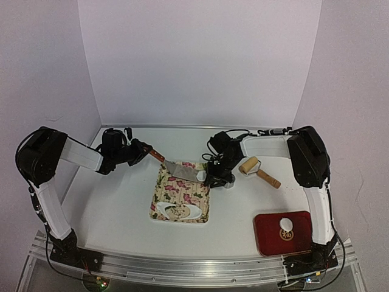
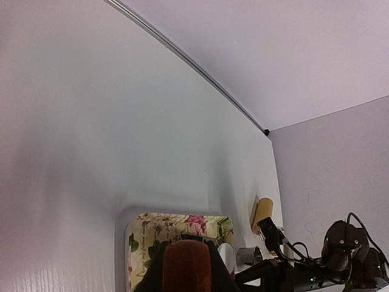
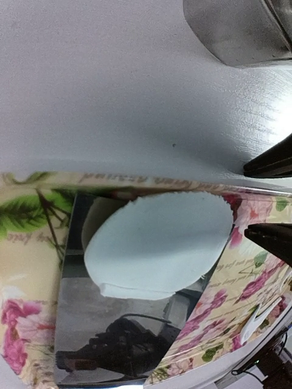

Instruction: Roll out the dumpling wrappers from the dough

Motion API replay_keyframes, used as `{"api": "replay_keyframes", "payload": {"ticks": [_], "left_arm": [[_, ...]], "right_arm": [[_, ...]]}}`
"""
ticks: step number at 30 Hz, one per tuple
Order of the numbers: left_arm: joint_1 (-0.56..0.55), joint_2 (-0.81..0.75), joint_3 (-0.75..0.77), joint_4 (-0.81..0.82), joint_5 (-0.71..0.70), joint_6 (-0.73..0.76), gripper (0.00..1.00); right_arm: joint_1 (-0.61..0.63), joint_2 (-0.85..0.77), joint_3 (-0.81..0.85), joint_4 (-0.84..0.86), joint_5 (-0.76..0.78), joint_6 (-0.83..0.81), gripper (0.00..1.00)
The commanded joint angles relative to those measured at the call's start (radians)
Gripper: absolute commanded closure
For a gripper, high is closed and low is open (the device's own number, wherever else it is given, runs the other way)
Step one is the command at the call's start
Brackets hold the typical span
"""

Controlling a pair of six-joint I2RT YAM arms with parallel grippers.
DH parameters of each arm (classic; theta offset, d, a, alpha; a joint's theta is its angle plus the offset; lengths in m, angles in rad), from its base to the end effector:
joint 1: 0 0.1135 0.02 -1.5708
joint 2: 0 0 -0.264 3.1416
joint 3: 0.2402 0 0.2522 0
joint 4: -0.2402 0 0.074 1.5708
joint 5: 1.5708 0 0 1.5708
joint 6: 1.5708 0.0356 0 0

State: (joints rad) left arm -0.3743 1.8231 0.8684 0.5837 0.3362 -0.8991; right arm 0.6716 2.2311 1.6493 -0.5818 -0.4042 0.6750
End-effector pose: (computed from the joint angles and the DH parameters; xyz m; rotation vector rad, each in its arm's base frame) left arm 0.3463 -0.1487 0.1649 -0.3082 2.0837 -1.1364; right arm 0.3528 0.2983 0.1395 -0.1199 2.9539 0.8534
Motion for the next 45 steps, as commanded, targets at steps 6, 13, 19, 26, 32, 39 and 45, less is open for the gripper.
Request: {"api": "replay_keyframes", "payload": {"ticks": [6,13,19,26,32,39,45], "left_arm": [[0.014,-0.08,-0.025,0.026,0.043,-0.057,1.0],[0.021,-0.122,-0.059,0.057,0.066,-0.044,1.0],[0.028,-0.158,-0.119,0.134,0.089,-0.066,1.0],[0.03,-0.219,-0.129,0.128,0.118,-0.039,1.0],[0.01,-0.289,-0.13,0.085,0.149,-0.023,1.0],[-0.083,-0.358,-0.104,0.008,0.105,-0.025,1.0],[-0.208,-0.353,-0.032,-0.058,0.067,-0.023,1.0]], "right_arm": [[-0.005,-0.219,-0.06,-0.066,-0.02,-0.097,0.55],[-0.015,-0.366,-0.09,-0.124,0.003,-0.129,0.45],[-0.041,-0.395,-0.069,-0.132,0.024,-0.135,0.45],[-0.089,-0.436,-0.07,-0.143,0.092,-0.115,0.45],[-0.184,-0.479,-0.073,-0.156,0.092,-0.121,0.46],[-0.342,-0.513,-0.078,-0.181,0.086,-0.119,0.46],[-0.413,-0.529,-0.055,-0.207,0.089,-0.13,0.46]]}}
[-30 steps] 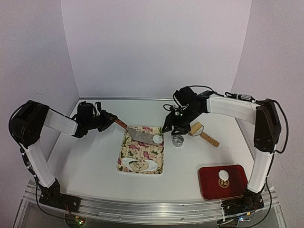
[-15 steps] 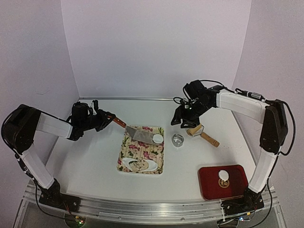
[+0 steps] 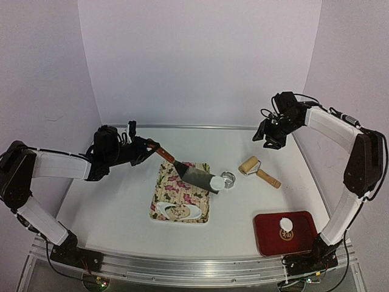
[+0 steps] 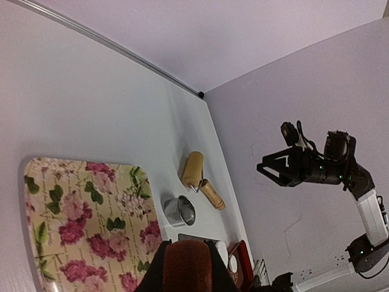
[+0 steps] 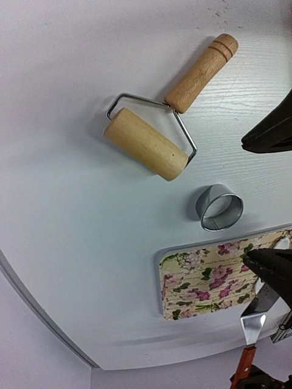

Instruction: Roll out the dumpling wrappers from the dough

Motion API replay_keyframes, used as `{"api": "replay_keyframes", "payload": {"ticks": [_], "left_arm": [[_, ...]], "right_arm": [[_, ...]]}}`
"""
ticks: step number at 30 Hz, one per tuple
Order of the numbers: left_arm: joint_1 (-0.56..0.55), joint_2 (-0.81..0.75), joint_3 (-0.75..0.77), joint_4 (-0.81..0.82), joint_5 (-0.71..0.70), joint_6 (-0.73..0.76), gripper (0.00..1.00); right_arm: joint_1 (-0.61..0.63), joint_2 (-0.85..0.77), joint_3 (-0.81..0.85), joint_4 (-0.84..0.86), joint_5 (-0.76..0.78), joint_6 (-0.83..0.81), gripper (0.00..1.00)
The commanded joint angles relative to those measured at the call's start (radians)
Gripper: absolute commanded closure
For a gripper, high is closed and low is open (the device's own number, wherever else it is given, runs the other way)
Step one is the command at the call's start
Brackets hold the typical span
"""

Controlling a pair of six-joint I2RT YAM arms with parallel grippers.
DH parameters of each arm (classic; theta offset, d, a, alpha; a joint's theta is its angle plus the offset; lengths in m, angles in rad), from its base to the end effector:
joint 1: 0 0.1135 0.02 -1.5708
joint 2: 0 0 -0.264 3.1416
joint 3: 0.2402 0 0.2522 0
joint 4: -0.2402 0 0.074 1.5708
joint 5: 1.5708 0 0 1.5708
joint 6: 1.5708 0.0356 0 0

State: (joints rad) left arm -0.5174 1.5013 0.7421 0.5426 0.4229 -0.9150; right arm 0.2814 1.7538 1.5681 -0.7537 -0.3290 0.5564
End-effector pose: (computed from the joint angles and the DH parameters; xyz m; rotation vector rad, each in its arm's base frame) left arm 0.2749 -0.1733 0.2289 -0.0558 1.9978 -1.3583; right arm 0.3652 0.1175 0.2999 0.2166 2.5932 0.7392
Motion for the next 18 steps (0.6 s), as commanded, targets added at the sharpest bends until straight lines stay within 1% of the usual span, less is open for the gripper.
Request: {"api": "replay_keyframes", "payload": {"ticks": [1,6,9,15,18], "left_arm": [[-0.083,-0.03,0.108,-0.027,-0.024,-0.003,1.0],[-0.193,-0.016,0.182,-0.087,-0.092,0.029,1.0],[-0.284,0.005,0.21,-0.092,-0.172,0.024,1.0],[-0.482,0.137,0.296,-0.058,-0.319,0.027,1.0],[-0.549,0.226,0.364,-0.036,-0.369,0.048,1.0]], "right_arm": [[-0.028,-0.058,0.027,-0.034,0.019,-0.014,0.46],[-0.041,-0.108,0.001,-0.032,0.019,-0.012,0.46],[-0.042,-0.139,-0.027,-0.032,0.013,-0.012,0.45],[-0.045,-0.195,-0.074,-0.03,-0.003,-0.027,0.45],[-0.045,-0.217,-0.092,-0.029,-0.01,-0.036,0.45]]}}
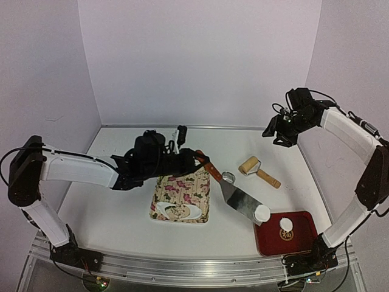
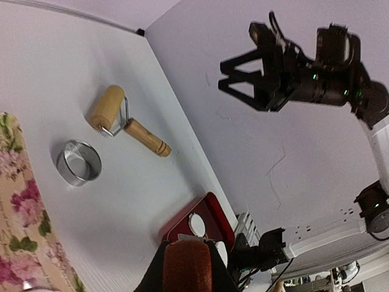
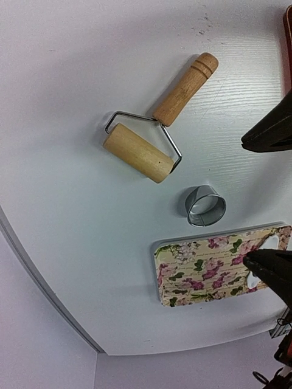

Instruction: Roll out the dumpling wrappers from the dough

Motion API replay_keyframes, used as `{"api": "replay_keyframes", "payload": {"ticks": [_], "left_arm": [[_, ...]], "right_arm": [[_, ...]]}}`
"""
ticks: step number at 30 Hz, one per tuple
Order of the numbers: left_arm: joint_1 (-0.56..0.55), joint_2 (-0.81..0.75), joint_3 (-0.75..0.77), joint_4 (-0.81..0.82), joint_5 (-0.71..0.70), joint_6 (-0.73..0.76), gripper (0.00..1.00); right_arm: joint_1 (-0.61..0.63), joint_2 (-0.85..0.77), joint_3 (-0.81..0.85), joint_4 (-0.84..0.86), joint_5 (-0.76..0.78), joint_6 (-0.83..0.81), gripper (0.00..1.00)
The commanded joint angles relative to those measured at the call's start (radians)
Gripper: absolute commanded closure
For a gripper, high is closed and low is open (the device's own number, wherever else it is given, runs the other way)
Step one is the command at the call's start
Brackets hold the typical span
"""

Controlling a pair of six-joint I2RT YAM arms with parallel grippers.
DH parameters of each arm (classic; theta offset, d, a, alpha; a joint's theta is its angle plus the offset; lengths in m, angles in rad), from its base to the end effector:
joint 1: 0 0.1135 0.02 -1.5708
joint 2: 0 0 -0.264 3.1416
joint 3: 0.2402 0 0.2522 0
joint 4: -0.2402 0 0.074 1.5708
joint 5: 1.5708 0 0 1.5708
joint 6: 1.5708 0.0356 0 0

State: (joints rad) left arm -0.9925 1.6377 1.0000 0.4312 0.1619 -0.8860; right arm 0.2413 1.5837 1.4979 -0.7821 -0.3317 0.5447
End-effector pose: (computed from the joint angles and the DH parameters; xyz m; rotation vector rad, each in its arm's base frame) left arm 0.2013 -0.3188 0.2569 0.2420 2.0231 -1.4302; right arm 0.3295 0.0930 0.3341 0.2275 2.5100 0.7422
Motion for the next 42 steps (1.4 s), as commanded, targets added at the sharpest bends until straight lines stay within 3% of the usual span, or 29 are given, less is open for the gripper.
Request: {"api": "replay_keyframes", "payload": {"ticks": [1,11,22,32,42], "left_arm": [[-0.093,0.117,0.132,0.078,-0.12,0.033,1.0],[-0.22,0.363,0.528,-0.179,-0.256,0.355,1.0],[-0.305,0.397,0.716,-0.409,-0.407,0.621,1.0],[-0.281,0.231,0.637,-0.425,-0.495,0.495,1.0],[-0.056,-0.014,0.468,-0.537,-0.382,0.278,1.0]], "right_arm": [[-0.006,-0.053,-0.027,0.0,-0.013,-0.027,0.45],[-0.007,-0.106,-0.06,0.0,-0.047,-0.06,0.45],[-0.011,-0.105,-0.08,0.009,-0.056,-0.08,0.45],[-0.015,-0.096,-0.043,0.014,-0.03,-0.098,0.44],[-0.016,-0.095,-0.031,0.024,0.011,-0.097,0.44]]}}
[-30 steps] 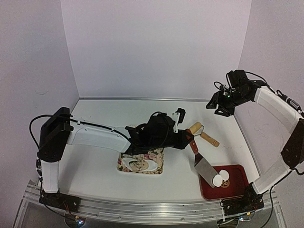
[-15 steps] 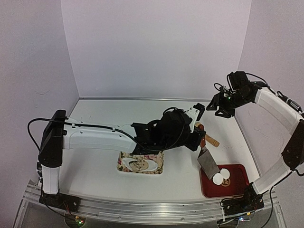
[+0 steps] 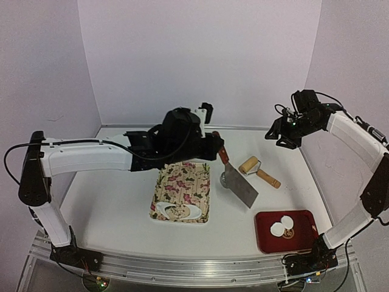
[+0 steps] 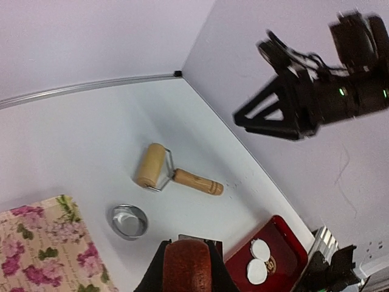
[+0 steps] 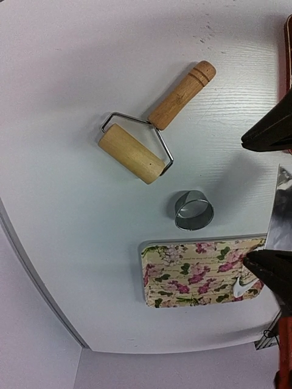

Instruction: Roll out the dumpling wrappers from the dough

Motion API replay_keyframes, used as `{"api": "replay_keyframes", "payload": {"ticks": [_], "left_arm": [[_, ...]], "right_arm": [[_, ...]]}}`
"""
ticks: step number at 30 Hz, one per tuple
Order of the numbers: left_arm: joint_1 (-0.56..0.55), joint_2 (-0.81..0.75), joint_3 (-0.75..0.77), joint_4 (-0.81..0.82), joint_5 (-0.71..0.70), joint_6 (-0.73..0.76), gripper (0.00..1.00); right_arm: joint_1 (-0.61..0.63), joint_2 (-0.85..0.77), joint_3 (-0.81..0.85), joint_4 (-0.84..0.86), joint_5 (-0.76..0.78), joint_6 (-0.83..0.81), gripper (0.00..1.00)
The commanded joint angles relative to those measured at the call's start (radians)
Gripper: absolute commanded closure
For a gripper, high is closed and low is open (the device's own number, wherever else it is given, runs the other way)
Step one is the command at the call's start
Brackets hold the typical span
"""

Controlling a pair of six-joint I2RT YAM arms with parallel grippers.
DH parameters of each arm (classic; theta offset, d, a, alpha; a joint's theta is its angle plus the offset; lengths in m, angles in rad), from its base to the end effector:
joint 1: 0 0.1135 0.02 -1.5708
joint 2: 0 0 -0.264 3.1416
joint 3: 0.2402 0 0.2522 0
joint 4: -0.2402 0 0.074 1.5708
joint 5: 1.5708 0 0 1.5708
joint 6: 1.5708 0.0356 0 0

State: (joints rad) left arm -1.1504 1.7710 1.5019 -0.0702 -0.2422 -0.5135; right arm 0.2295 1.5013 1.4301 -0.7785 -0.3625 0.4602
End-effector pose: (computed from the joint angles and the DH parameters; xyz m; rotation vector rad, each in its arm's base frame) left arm 0.1820 -0.3863 0.3288 0.4616 1.9490 -0.8802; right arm 0.3098 0.0853 0.3387 0.1153 2.4841 0.7441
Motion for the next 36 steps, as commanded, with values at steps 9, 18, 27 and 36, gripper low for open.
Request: {"api": "replay_keyframes", "payload": {"ticks": [9,18,27,36], "left_arm": [[0.575,-0.439,-0.116,-0.332,0.166,-0.172,1.0],[1.048,-0.497,-0.267,-0.326,0.423,-0.168,1.0],[1.126,-0.465,-0.447,-0.184,0.356,-0.168,1.0],[1.129,-0.392,-0.609,-0.061,0.435,-0.158,0.96]], "right_arm": [[-0.004,-0.013,0.009,0.041,0.104,0.045,0.44],[-0.004,-0.007,-0.018,0.115,0.084,0.121,0.43],[-0.004,-0.051,-0.074,0.144,0.094,0.091,0.4],[-0.004,-0.089,-0.151,0.177,0.116,0.069,0.35]]}}
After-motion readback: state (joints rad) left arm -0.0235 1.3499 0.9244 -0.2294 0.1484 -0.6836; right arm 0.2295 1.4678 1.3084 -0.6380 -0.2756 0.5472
